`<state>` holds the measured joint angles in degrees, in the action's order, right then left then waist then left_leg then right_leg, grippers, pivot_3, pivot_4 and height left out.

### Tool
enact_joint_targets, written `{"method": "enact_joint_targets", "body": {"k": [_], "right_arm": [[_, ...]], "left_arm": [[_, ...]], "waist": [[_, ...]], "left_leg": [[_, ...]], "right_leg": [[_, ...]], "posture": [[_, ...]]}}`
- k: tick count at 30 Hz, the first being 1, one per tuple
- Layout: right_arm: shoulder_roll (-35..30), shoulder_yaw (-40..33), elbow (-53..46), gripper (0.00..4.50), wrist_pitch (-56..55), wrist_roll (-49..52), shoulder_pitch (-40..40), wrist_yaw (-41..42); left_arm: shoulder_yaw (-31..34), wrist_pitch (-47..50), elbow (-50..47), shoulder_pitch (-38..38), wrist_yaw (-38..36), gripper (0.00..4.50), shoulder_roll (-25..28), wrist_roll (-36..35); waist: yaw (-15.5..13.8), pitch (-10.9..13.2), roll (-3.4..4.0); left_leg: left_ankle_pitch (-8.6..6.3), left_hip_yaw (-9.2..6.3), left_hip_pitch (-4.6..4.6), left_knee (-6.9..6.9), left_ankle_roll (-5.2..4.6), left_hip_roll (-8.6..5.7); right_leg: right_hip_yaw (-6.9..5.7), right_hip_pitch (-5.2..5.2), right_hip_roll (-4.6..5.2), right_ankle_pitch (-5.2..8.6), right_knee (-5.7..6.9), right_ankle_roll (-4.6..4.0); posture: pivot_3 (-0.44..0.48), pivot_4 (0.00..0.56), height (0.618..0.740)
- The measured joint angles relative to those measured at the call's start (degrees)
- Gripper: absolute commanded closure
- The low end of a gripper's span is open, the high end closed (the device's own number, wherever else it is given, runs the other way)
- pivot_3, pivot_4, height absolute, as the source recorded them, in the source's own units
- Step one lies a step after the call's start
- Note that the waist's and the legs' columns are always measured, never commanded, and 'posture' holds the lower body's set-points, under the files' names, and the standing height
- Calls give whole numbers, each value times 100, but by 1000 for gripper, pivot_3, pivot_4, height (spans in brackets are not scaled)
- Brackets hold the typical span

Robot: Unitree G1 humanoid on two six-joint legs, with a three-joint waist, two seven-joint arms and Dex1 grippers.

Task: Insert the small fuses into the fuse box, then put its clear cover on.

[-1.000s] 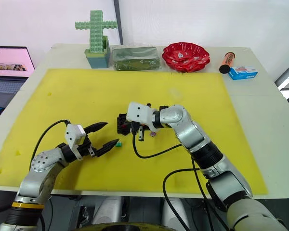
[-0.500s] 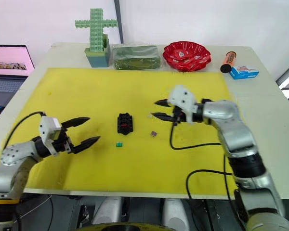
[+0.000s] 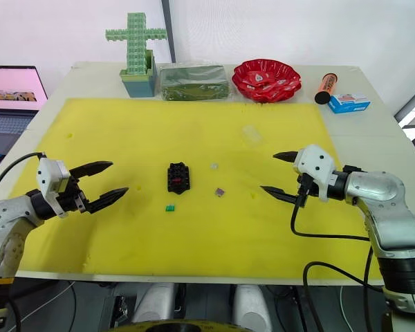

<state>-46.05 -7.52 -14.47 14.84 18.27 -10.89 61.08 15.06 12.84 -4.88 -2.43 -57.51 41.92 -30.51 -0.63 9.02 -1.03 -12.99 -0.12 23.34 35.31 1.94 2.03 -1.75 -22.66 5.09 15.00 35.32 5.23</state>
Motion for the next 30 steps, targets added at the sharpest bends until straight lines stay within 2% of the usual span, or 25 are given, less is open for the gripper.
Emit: {"method": "enact_joint_targets", "body": {"k": [4, 5, 8, 10, 12, 13, 14, 16, 19, 25, 30], "right_arm": [[7, 79, -418, 24, 204, 191, 101, -31], [7, 97, -570, 24, 300, 260, 104, -68], [16, 235, -898, 24, 460, 354, 72, -152], [63, 335, -1024, 24, 549, 406, -8, -188], [115, 501, -1119, 24, 615, 446, -149, -230], [180, 601, -1137, 24, 615, 447, -187, -252], [229, 693, -1139, 24, 621, 446, -194, -270], [285, 875, -1141, 24, 632, 438, -217, -294], [341, 1035, -1227, 24, 712, 437, -330, -367], [331, 1045, -1460, 24, 920, 458, -358, -540], [323, 1027, -1470, 24, 1031, 459, -353, -638]], "left_arm": [[142, 1647, -513, 3, 738, 0, 100, -698], [296, 2467, -697, -64, 1212, 0, 102, -1149], [722, 4140, -854, -506, 2284, 0, 74, -2325], [938, 5044, -715, -792, 2566, 0, 138, -3351], [965, 5830, -291, -928, 2854, 0, 316, -4842], [851, 6001, 28, -906, 3260, 0, 421, -5909], [696, 6061, 244, -882, 3556, 0, 504, -6603], [264, 6227, 540, -832, 3906, 0, 735, -7535], [-110, 6435, 948, -935, 4107, 0, 457, -8020], [-334, 6277, 1281, -1001, 4927, 0, 30, -8103], [-496, 6317, 1517, -1033, 5202, 0, -94, -8105]], "waist": [[-4, 2, -3], [-8, 3, -4], [-13, 4, -8], [1, 4, -9], [21, 4, -7], [39, 3, -9], [40, 4, -9], [34, 5, -7], [-1, 6, -4], [-14, 2, -10], [-8, 2, -11]], "left_leg": [[0, -4, 0, 2, 0, 1], [0, -7, -1, 4, 0, 1], [0, -17, -4, 10, 0, 1], [0, -15, -5, 12, 0, 0], [0, -14, -6, 9, 0, 0], [0, -18, -8, 7, 0, 2], [0, -20, -9, 4, 0, 2], [0, -19, -10, 3, 0, 1], [0, -16, -10, 7, 0, -3], [0, -15, -9, 12, 1, -6], [0, -15, -9, 12, 1, -7]], "right_leg": [[0, 4, 1, -1, 1, 2], [-1, 6, 1, -1, 2, 4], [-4, 13, -1, -10, 6, 21], [-4, 13, -1, -11, 8, 23], [-3, 10, -1, -10, 13, 25], [-3, 10, -1, -10, 17, 26], [-3, 9, 0, -10, 19, 26], [-2, 7, 0, -9, 22, 24], [-1, 9, 1, 1, 21, 1], [-1, 14, 6, 2, 15, -2], [-1, 12, 5, 2, 14, -3]], "posture": [[0, 150, 740], [0, 150, 740], [0, 150, 740], [0, 150, 740], [0, 150, 740], [0, 150, 740], [0, 150, 740], [0, 150, 740], [0, 150, 740], [0, 150, 740], [0, 150, 740]]}}
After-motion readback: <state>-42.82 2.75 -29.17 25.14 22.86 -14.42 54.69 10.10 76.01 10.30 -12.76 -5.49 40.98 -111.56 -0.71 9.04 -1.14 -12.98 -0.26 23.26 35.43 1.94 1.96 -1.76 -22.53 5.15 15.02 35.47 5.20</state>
